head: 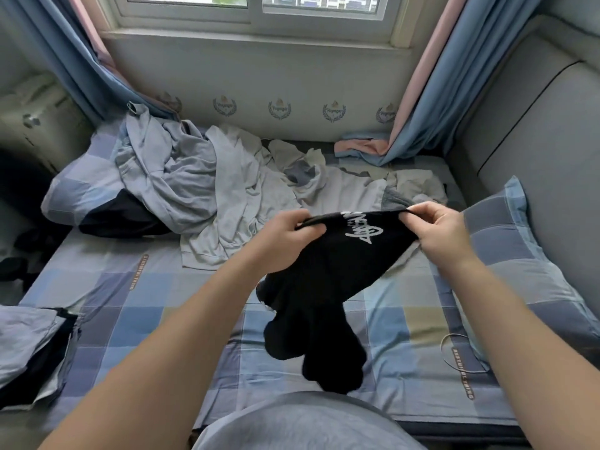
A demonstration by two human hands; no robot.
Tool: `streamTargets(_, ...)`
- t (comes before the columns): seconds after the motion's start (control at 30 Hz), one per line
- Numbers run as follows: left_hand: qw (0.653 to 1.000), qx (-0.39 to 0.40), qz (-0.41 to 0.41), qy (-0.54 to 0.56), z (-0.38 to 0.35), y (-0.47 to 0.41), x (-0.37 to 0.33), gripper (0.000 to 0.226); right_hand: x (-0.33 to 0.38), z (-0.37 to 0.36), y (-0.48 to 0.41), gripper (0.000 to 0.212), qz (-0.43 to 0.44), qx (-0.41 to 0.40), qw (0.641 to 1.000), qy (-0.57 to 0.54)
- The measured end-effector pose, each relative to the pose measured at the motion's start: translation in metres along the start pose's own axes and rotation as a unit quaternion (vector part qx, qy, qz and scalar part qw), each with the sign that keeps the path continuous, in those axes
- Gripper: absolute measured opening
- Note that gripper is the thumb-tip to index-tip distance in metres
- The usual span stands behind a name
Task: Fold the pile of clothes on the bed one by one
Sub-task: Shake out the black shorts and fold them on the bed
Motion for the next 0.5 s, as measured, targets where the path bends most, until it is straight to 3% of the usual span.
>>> streamTargets(0.07,0.992,-0.077,0.029,0.092,0.007,0.0,-0.001,0.027,-0.001,-0.003,0.012,0.011,0.038,-0.074,0.994,0.075)
streamTargets(0.13,0.976,-0.119,0.058,0.173,0.009,0.001,-0.003,0.026,0.007,-0.019,0.034,0.006,0.092,-0.053,0.99,0.089)
streamTargets(0.2,0.964,-0.119,0.067,0.229,0.008,0.003,-0.012,0.021,0.007,-0.053,0.059,0.01,0.081,0.102,0.991,0.023)
streamTargets(0.27,0.952,-0.12,0.07,0.273,0.005,0.003,-0.024,0.017,-0.001,-0.09,0.083,0.036,0.025,0.26,0.965,-0.034)
streamTargets(0.33,0.936,-0.102,0.09,0.326,-0.003,0.004,-0.036,0.014,-0.013,-0.116,0.097,0.05,-0.01,0.315,0.946,-0.075)
streamTargets(0.47,0.92,-0.111,0.105,0.36,-0.001,0.004,-0.047,0.012,-0.042,-0.12,0.084,0.011,-0.003,0.212,0.977,-0.023)
streamTargets(0.5,0.923,-0.129,0.098,0.348,0.006,0.003,-0.046,0.012,-0.048,-0.114,0.079,0.012,-0.008,0.19,0.982,-0.007)
Point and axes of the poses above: each hand's wrist, its own y-axis away from the middle knuckle, its own z-axis out of the back of the hand, x = y × z, the point moved 5 cm from there along -y, towards the middle knuckle, and after that the axes turned 1 degree about -x, right-handed, at the moved point
